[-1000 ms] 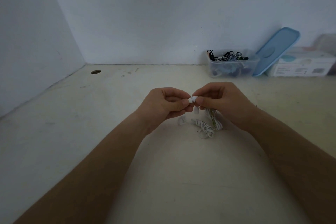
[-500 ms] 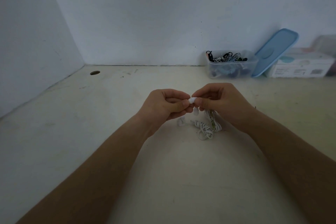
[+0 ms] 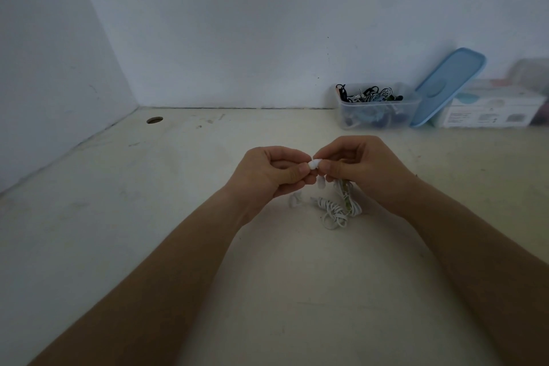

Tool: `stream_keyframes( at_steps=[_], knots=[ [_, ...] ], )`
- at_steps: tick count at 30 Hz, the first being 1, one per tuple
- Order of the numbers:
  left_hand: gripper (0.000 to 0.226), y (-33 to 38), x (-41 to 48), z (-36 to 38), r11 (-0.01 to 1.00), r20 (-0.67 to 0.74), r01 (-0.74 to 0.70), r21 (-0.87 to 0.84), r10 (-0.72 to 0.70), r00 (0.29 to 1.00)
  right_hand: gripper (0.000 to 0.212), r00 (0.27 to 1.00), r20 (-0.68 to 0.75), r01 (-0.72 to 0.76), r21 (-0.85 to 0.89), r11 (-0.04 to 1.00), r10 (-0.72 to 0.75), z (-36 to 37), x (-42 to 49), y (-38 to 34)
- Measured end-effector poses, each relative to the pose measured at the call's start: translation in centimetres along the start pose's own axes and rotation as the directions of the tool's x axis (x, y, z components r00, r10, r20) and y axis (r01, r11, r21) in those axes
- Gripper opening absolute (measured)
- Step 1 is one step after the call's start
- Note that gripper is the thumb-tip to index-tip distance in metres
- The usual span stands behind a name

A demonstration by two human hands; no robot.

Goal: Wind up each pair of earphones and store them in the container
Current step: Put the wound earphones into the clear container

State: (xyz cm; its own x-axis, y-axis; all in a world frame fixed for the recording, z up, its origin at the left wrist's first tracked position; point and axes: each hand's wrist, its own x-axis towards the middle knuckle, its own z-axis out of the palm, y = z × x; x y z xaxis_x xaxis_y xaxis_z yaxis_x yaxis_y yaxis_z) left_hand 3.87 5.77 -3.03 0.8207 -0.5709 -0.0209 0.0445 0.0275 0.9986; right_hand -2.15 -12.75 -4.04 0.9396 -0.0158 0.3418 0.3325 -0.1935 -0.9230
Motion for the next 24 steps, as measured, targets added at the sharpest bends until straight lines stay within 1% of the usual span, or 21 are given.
stream_keyframes(
  at_steps=[3,8,13,18,20,22,24],
  knots=[
    [0.012,-0.09,0.03,0.06,1.000,-0.003,0.002,-0.003,-0.002,1.000,0.023,1.000,0.005,-0.004,-0.007,1.000,0.004,-0.03,0.04,0.05],
    [0.012,-0.03,0.19,0.04,1.000,0.012,-0.006,-0.026,0.006,1.000,0.013,0.999,0.009,-0.049,0.068,0.997,0.048,-0.26,0.10,0.13],
    [0.013,-0.29,0.24,0.02,1.000,0.015,0.000,0.009,0.000,1.000,0.021,0.999,0.025,-0.020,0.012,1.000,0.020,-0.14,0.03,0.12],
    [0.012,-0.19,0.44,0.06,0.999,0.017,-0.028,-0.035,0.029,0.999,0.018,0.998,-0.002,-0.056,0.092,0.994,0.056,-0.15,0.09,0.14],
    [0.011,-0.10,0.47,-0.01,0.998,0.028,-0.044,-0.037,0.045,0.999,0.025,0.996,-0.015,-0.082,0.106,0.991,0.084,-0.18,0.16,0.17],
    [0.010,-0.10,0.51,-0.03,0.995,0.010,-0.088,0.056,0.088,0.996,0.033,0.994,-0.026,-0.103,0.114,0.988,0.107,-0.24,0.24,0.17],
    [0.011,-0.18,0.62,0.07,0.961,-0.035,-0.152,0.231,0.164,0.986,0.034,0.991,-0.041,-0.117,0.141,0.983,0.124,-0.40,0.29,0.15]
  ],
)
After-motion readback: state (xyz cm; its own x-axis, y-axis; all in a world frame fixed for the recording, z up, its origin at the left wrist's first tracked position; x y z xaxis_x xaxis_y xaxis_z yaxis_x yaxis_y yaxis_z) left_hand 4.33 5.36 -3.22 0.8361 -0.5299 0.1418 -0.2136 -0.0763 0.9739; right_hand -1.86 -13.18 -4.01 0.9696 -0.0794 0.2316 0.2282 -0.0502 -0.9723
